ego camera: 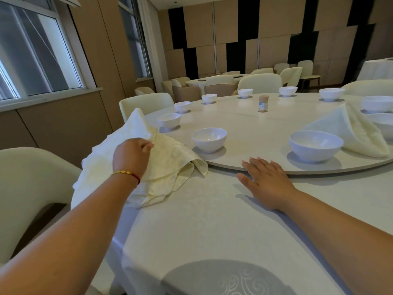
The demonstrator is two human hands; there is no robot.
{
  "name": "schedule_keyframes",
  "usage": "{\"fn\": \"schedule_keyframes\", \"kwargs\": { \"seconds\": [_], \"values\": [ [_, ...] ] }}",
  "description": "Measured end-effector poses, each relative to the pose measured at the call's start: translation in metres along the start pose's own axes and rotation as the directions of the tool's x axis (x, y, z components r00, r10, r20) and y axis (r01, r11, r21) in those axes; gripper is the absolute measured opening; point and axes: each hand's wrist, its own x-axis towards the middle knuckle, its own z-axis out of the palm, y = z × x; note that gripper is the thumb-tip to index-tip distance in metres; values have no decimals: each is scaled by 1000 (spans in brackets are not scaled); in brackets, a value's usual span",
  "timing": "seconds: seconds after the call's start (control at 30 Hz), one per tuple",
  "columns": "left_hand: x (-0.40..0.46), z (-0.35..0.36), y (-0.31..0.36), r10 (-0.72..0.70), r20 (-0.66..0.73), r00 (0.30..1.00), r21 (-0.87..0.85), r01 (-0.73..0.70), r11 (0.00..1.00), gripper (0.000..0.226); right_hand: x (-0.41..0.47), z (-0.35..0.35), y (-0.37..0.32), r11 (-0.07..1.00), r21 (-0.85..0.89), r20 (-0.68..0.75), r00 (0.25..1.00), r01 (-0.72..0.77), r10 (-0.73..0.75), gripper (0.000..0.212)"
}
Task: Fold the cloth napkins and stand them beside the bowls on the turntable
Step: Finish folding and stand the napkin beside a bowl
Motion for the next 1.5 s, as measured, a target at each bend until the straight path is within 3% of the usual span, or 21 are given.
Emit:
{"fn": "schedule_keyframes", "kwargs": {
  "seconds": [0.07, 0.13, 0.23, 0.33, 0.43, 0.5, 0.57, 0.63, 0.7, 0.73, 0.8, 0.9, 0.97, 1.07, 1.17, 1.27, 1.4, 1.5],
  "values": [
    [-16, -3, 31, 105, 70, 992, -112, -97, 989, 21, -6, -11, -1, 973, 230, -29, 1000, -4, 11, 61],
    [-36, -1, 61, 200, 156, 967, -214, -164, 963, 21, -11, -30, 2, 838, 545, -71, 994, -31, 83, 56],
    [-70, 10, 109, 315, 281, 906, -368, -202, 908, 20, -18, -65, 10, 710, 703, -170, 963, -30, 208, 58],
    [-104, 21, 159, 347, 373, 861, -564, -87, 821, 18, -33, -98, 13, 559, 828, -280, 896, 45, 344, 60],
    [-135, 23, 194, 387, 470, 793, -746, 123, 654, 27, -54, -127, 13, 534, 833, -392, 835, 143, 387, 62],
    [-153, 20, 205, 462, 517, 720, -825, 276, 493, 31, -68, -143, 13, 535, 817, -458, 804, 213, 379, 63],
    [-159, 19, 203, 501, 479, 720, -854, 251, 456, 30, -76, -151, 11, 569, 784, -497, 800, 247, 338, 63],
    [-152, 24, 186, 459, 434, 775, -832, 151, 533, 30, -79, -144, 4, 612, 754, -481, 835, 237, 269, 60],
    [-137, 32, 157, 380, 403, 832, -696, 10, 717, 29, -77, -123, -6, 606, 775, -351, 918, 176, 183, 52],
    [-129, 35, 140, 357, 409, 840, -586, -58, 808, 25, -74, -107, -8, 664, 734, -273, 957, 143, 96, 48],
    [-114, 38, 103, 334, 479, 812, -389, -145, 910, 13, -73, -73, -10, 848, 512, -64, 991, 137, -121, 39],
    [-97, 33, 59, 282, 627, 727, -223, -179, 958, 16, -75, -35, -10, 932, 295, 161, 951, 211, -266, 53],
    [-88, 28, 39, 255, 663, 704, -180, -181, 967, 23, -68, -22, -8, 943, 224, 133, 951, 244, -278, 50],
    [-79, 24, 22, 246, 652, 717, -181, -168, 969, 26, -56, -18, -12, 932, 238, 65, 953, 274, -297, 19],
    [-75, 22, 20, 270, 666, 695, -211, -172, 962, 25, -55, -16, -14, 933, 222, 89, 947, 285, -310, 29],
    [-76, 20, 22, 305, 665, 682, -228, -204, 952, 25, -65, -36, 4, 943, 224, 166, 943, 248, -288, 21],
    [-82, 18, 22, 364, 674, 643, -292, -222, 931, 27, -84, -89, 55, 991, 56, 400, 907, 122, -135, 18],
    [-89, 17, 26, 421, 696, 582, -355, -230, 906, 26, -101, -120, 90, 983, -184, 449, 888, -15, 98, 16]
  ]
}}
